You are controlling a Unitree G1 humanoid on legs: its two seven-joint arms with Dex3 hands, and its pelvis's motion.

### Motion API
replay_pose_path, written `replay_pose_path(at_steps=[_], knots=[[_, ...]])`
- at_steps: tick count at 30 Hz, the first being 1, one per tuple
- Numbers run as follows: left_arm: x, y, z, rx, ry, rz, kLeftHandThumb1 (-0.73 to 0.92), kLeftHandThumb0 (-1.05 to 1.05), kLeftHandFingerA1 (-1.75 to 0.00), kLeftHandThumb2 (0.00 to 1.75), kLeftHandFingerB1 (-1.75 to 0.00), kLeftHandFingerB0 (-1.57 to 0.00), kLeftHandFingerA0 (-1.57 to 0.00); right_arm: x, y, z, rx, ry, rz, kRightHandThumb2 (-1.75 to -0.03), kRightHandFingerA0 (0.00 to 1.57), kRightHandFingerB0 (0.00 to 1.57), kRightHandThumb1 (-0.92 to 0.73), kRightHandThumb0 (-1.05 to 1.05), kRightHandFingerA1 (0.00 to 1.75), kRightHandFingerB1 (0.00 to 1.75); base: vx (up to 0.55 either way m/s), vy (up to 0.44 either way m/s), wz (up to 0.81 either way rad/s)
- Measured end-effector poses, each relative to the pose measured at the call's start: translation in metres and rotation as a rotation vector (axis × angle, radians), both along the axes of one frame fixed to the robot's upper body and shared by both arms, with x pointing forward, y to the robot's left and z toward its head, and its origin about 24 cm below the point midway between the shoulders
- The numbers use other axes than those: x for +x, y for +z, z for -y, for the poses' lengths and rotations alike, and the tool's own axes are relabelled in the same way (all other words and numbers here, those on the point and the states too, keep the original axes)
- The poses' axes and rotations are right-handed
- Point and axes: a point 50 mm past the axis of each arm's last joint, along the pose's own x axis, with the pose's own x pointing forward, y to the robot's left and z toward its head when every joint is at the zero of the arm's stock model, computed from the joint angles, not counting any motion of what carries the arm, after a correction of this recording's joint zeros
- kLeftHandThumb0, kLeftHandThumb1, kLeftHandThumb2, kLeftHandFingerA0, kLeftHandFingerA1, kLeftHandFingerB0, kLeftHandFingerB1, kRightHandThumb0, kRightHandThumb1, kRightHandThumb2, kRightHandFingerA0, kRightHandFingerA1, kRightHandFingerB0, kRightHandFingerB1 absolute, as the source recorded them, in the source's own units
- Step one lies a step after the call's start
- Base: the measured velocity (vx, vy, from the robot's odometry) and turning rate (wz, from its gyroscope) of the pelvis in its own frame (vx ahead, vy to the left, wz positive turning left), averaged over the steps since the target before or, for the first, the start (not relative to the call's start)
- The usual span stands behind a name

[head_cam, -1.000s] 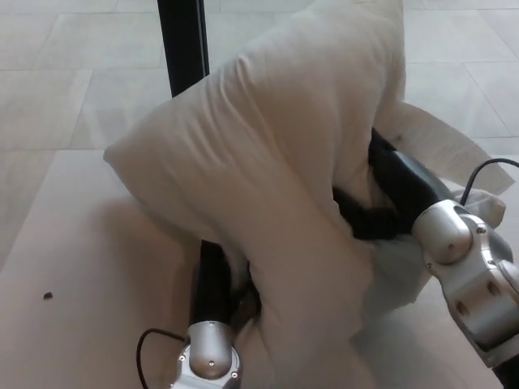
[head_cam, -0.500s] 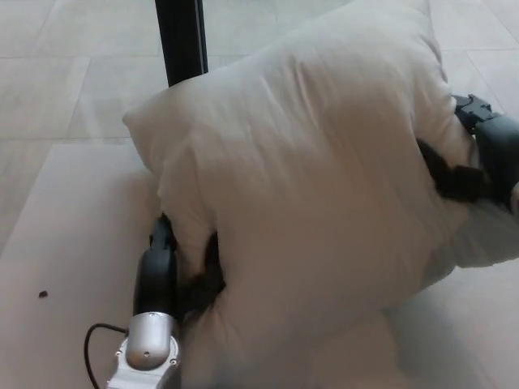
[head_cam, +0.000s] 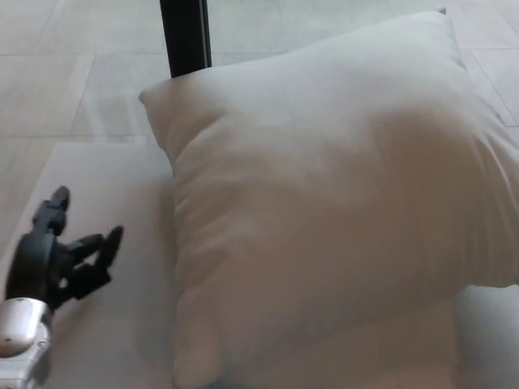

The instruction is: The robot uses its left hand to press on the left side of the pillow kept in the middle of the desk and uses its right hand to lift up and the right side of the pillow and turn it over

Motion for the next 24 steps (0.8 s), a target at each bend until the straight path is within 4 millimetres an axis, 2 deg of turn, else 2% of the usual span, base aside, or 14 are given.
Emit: replay_pose_path(at_steps=[4,5,6,7,11,13,14,15,17,18,19,21,23,24], knots=[[-0.007,0.022,-0.039,0.026,0.063,0.034,0.56,-0.75,-0.60,0.96,-0.18,0.00,-0.24,-0.022,0.001,0.040,0.058,-0.102,-0.001,-0.64,0.07,0.11,-0.76,-0.79,0.31,0.27,0.00,0.000,0.00],[-0.009,0.028,-0.048,0.027,0.082,0.045,0.73,-0.76,-0.55,0.61,-0.29,0.00,-0.32,-0.029,0.000,0.050,0.076,-0.134,-0.004,-0.65,0.07,0.12,-0.70,-0.88,0.43,0.37,0.00,0.000,0.00],[-0.013,0.034,-0.058,0.028,0.106,0.057,0.79,-0.96,-0.98,0.64,-0.32,0.00,-0.15,-0.037,-0.002,0.063,0.095,-0.169,-0.011,-1.12,0.03,0.03,-0.65,-1.03,0.45,0.40,0.00,0.000,0.00],[-0.019,0.039,-0.070,0.030,0.134,0.064,0.70,-0.92,-0.77,0.62,-0.64,0.00,-0.35,-0.048,-0.004,0.076,0.112,-0.209,-0.022,-0.82,0.15,0.18,-0.52,-0.99,0.63,0.57,0.00,0.000,0.00],[-0.046,0.046,-0.106,0.030,0.231,0.051,0.53,-0.86,-0.64,0.95,-0.38,0.00,-0.32,-0.085,-0.018,0.116,0.167,-0.357,-0.050,-0.96,0.11,0.09,-0.53,-0.99,0.64,0.60,0.00,0.000,0.00],[-0.061,0.041,-0.121,0.025,0.275,0.022,0.54,-0.76,-0.58,0.95,-0.28,0.00,-0.20,-0.102,-0.027,0.129,0.187,-0.420,-0.060,-0.63,0.11,0.02,-0.75,-1.01,0.68,0.58,0.00,0.000,0.00],[-0.070,0.035,-0.127,0.013,0.301,-0.001,0.71,-0.81,-0.54,0.62,-0.35,0.00,-0.25,-0.112,-0.033,0.135,0.199,-0.456,-0.069,-0.68,0.01,0.00,-0.75,-1.02,0.69,0.46,0.00,0.000,0.00],[-0.078,0.030,-0.132,0.007,0.317,-0.022,0.55,-0.84,-0.60,0.95,-0.30,-0.05,-0.35,-0.118,-0.038,0.139,0.208,-0.483,-0.078,-1.08,0.10,0.01,-0.65,-1.05,0.63,0.26,0.00,0.000,0.00],[-0.093,0.018,-0.138,0.004,0.347,-0.074,0.56,-0.84,-0.62,0.96,-0.22,-0.02,-0.37,-0.131,-0.049,0.145,0.225,-0.536,-0.100,-1.03,0.10,0.00,-0.59,-0.97,0.61,0.31,0.00,0.000,0.00],[-0.098,0.014,-0.140,0.003,0.355,-0.093,0.67,-0.83,-0.54,0.60,-0.34,-0.02,-0.38,-0.135,-0.053,0.147,0.231,-0.554,-0.108,-1.02,0.03,0.00,-0.58,-1.00,0.58,0.31,0.00,0.000,0.00],[-0.106,0.007,-0.142,-0.002,0.369,-0.121,0.54,-0.82,-0.60,0.94,-0.22,-0.01,-0.31,-0.141,-0.060,0.150,0.241,-0.582,-0.119,-1.06,0.14,0.00,-0.61,-1.05,0.67,0.36,0.00,0.000,0.00],[-0.119,-0.005,-0.145,-0.019,0.393,-0.168,0.68,-0.84,-0.57,0.61,-0.34,0.00,-0.37,-0.150,-0.069,0.154,0.259,-0.625,-0.135,-1.07,0.21,0.00,-0.62,-1.02,0.71,0.34,0.00,0.000,0.00],[-0.137,-0.022,-0.148,-0.058,0.429,-0.224,0.68,-0.84,-0.57,0.61,-0.34,0.00,-0.37,-0.161,-0.079,0.158,0.287,-0.681,-0.140,-1.07,0.21,0.00,-0.62,-1.02,0.71,0.34,0.00,0.000,0.00],[-0.139,-0.024,-0.148,-0.063,0.433,-0.231,0.53,-0.80,-0.72,0.92,-0.33,-0.07,-0.44,-0.162,-0.080,0.158,0.290,-0.688,-0.140,-1.08,0.24,0.00,-0.64,-1.01,0.74,0.39,0.00,0.000,0.00]])
